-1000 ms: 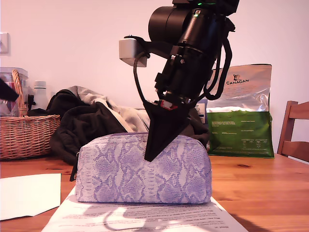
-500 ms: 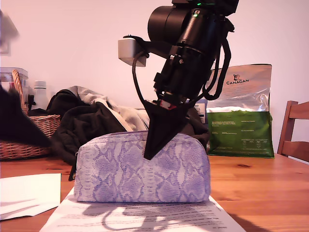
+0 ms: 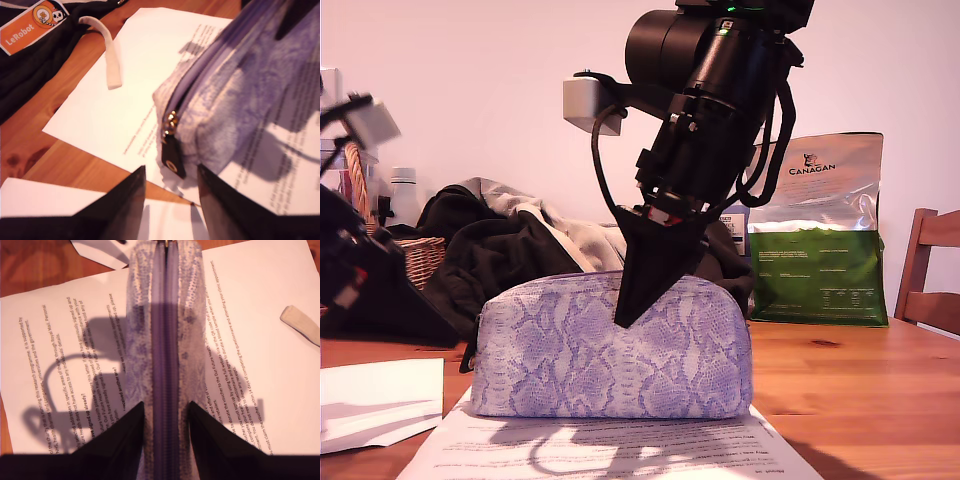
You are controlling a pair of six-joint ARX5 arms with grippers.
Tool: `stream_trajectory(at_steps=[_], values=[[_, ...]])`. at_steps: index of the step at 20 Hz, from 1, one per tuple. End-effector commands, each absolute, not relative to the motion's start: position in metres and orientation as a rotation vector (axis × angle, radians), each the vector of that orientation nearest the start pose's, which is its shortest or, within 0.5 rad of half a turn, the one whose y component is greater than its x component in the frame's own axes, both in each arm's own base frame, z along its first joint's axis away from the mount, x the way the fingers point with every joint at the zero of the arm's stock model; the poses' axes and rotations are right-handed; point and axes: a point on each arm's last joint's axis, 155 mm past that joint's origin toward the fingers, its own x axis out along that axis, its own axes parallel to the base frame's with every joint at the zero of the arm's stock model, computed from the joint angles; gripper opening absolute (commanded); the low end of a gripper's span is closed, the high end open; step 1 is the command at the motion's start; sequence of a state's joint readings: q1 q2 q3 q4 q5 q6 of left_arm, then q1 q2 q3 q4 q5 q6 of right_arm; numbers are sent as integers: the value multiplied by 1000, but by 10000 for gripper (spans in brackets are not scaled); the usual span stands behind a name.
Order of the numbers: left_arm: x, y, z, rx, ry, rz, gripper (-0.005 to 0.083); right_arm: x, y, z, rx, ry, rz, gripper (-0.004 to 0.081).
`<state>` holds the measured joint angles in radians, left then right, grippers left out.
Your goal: Open the zipper in the zip bag in front of you
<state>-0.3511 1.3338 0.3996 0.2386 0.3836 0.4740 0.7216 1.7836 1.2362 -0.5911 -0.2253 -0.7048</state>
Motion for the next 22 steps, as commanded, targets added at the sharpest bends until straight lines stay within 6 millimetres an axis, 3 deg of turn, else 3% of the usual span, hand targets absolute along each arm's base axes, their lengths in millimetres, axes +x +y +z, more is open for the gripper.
stream_trajectory(at_steps=[1,4,9,20,22], values=[[291,-182,38,420,541,-865,291,289,312,63,-866,798,1228,239],[293,-186,32,423,540,-873,291,290,312,63,-866,796,1227,239],[311,-181,40,459,487,-793,281,290,312,63,-866,797,1227,239],[305,-191,38,482,482,-811,167,289,312,63,-866,797,1228,239],[312,-183,38,508,484,-755,165,289,312,63,-866,797,1228,239]])
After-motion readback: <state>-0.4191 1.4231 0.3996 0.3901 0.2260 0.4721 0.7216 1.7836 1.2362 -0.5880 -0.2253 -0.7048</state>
